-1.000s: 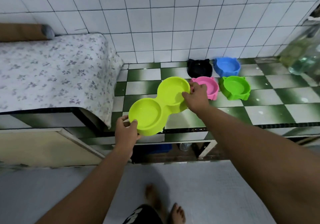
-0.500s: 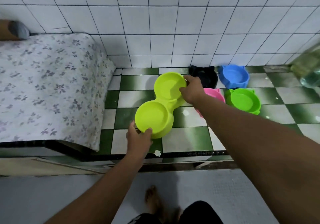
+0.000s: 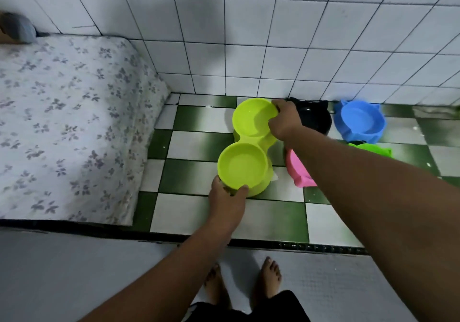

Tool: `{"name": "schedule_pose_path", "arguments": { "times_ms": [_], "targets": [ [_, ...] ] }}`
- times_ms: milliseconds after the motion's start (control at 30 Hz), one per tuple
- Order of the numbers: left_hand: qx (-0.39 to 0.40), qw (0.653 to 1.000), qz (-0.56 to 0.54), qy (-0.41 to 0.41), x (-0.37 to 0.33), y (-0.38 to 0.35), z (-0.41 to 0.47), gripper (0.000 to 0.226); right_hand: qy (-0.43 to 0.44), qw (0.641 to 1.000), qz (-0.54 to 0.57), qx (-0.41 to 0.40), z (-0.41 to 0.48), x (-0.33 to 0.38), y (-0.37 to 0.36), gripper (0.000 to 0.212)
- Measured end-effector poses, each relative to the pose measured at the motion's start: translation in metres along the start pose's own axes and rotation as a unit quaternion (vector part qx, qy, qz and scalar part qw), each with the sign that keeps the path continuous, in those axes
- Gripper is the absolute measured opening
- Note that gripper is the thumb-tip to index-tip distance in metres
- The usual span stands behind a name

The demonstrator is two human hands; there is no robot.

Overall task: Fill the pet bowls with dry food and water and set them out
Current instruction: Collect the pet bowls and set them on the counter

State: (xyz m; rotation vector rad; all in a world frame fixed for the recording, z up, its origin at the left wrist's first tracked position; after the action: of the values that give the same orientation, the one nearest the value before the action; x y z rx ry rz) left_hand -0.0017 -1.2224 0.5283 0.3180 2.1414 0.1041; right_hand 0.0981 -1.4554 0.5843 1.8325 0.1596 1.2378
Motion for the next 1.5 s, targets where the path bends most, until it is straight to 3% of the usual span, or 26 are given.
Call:
{"name": "schedule_pose_path", "arguments": {
  "times_ms": [600, 1033, 1333, 1500],
  "targets": [
    [0.013, 0.999, 0.032, -0.043, -0.007, -0.035, -0.002, 0.061, -0.017, 0.994, -0.018, 0.106, 0.027, -0.021, -0.015, 0.073],
    [0.062, 0.995, 0.063, -0.044, -0.001, -0.03, 0.004, 0.071, -0.009, 0.988, -0.108, 0.111, 0.024, -0.026, -0.022, 0.08],
    [0.089, 0.989, 0.093, -0.067, -0.008, -0.016, 0.009, 0.056, -0.005, 0.998, -0.043, 0.038, -0.014, -0.023, -0.009, 0.075],
    [0.089, 0.989, 0.096, -0.075, -0.016, -0.001, 0.012, 0.063, 0.008, 1.0, -0.008, -0.023, -0.053, -0.023, 0.004, 0.065]
  ]
}}
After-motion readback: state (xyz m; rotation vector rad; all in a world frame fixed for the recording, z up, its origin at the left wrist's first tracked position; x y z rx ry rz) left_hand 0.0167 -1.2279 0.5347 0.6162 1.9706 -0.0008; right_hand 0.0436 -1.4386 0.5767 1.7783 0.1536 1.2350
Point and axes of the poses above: each hand's wrist, its own z-axis towards the middle knuckle, its own y-axis out of the back of the hand, x = y × z, the point moved 2 cm from there along z, towards the middle knuckle, and after that the axes turned 6 degrees about -x, right-handed, at the moved point
